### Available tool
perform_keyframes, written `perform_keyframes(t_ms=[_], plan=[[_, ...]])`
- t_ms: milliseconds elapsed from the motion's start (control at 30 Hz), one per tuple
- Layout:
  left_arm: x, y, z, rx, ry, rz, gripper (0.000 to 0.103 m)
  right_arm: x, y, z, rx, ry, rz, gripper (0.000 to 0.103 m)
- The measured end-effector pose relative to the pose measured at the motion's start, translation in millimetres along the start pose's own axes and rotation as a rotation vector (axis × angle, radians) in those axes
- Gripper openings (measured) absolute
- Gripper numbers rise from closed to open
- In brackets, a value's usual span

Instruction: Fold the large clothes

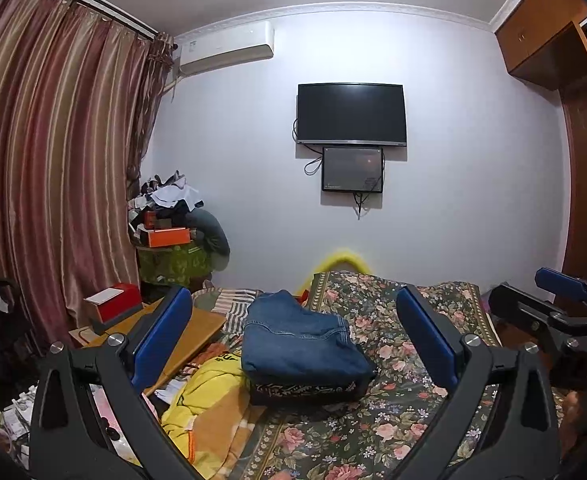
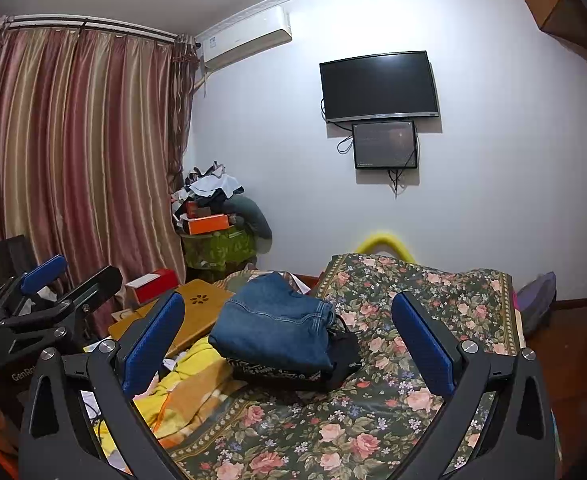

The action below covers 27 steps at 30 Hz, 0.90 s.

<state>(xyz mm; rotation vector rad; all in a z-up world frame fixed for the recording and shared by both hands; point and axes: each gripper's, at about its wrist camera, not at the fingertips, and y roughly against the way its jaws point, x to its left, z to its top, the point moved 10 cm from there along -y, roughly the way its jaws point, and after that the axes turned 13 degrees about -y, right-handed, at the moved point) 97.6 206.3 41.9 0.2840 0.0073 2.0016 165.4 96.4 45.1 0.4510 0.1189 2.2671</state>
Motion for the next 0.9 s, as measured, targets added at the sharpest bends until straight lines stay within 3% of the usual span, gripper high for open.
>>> perform_keyframes(t_ms=[900], plan=[[5,-11,-12,0.039,0.032,-0.001,0.102,-2,-8,-5,0.015,-0.012,-0.011,0.103]])
